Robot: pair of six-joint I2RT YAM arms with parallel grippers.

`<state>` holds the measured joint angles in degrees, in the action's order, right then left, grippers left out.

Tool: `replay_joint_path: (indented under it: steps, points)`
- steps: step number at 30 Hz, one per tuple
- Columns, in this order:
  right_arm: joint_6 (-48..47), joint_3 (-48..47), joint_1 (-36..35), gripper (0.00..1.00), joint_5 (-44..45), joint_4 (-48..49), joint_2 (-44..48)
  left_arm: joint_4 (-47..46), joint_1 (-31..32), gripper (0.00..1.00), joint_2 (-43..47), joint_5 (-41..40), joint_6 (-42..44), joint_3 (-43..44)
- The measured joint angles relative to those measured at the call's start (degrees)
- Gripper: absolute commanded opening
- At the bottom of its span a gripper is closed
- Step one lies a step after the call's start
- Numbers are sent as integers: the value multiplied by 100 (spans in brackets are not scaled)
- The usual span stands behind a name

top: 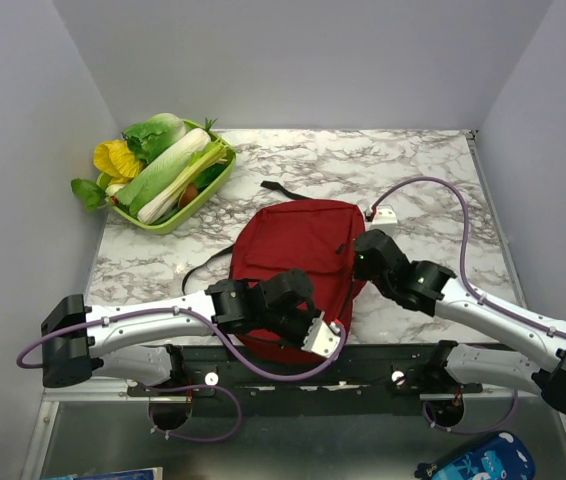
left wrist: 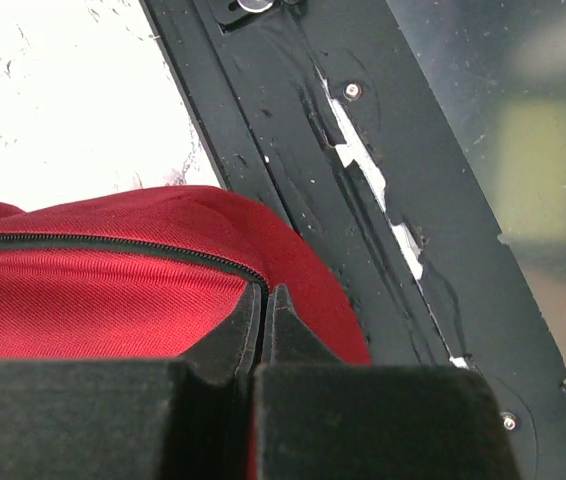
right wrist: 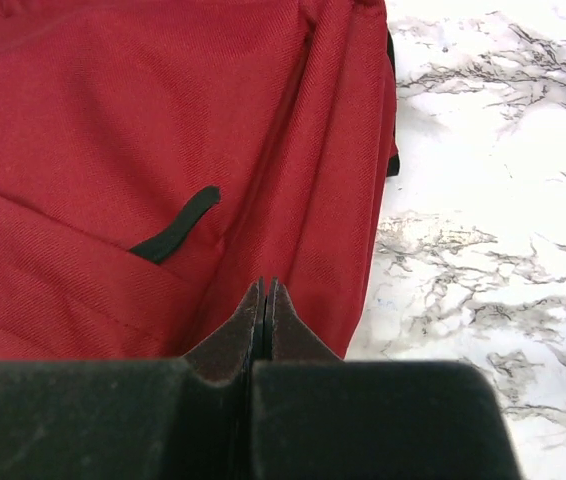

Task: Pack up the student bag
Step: Zip the student bag at the center of the board, then reset both arms

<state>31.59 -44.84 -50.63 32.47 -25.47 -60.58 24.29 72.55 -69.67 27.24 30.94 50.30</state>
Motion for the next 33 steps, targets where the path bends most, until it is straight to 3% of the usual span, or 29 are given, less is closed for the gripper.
replay_joint_path:
  steps: [4,5,7,8,10,11,12,16,17,24,33]
  points:
    - [-42,0,111,1,-94,70,-83,133,9,44,111,-37,81,-26]
    - [-61,0,129,11,-98,92,-55,146,24,48,131,-57,52,-37]
    - [-101,0,151,31,-111,116,57,162,63,70,173,-162,-103,-44]
    - [-118,0,155,47,-118,142,138,144,66,75,186,-243,-184,-42]
    - [-162,2,164,58,-160,238,345,136,22,80,197,-382,-459,13]
    - [-197,4,164,72,-192,264,468,138,-9,83,195,-446,-555,63]
    - [-221,28,166,77,-221,317,612,155,-92,99,195,-492,-704,173]
    - [-258,205,175,92,-380,391,1152,74,-654,99,192,-595,-1300,721]
    - [-271,249,175,99,-444,385,1244,17,-933,99,192,-599,-1486,863]
    - [-385,380,190,100,-785,273,1840,236,-2321,99,-31,-820,-2365,1604]
    - [-487,245,190,100,-817,-131,2017,1239,-2774,99,-74,-1427,-2625,1825]
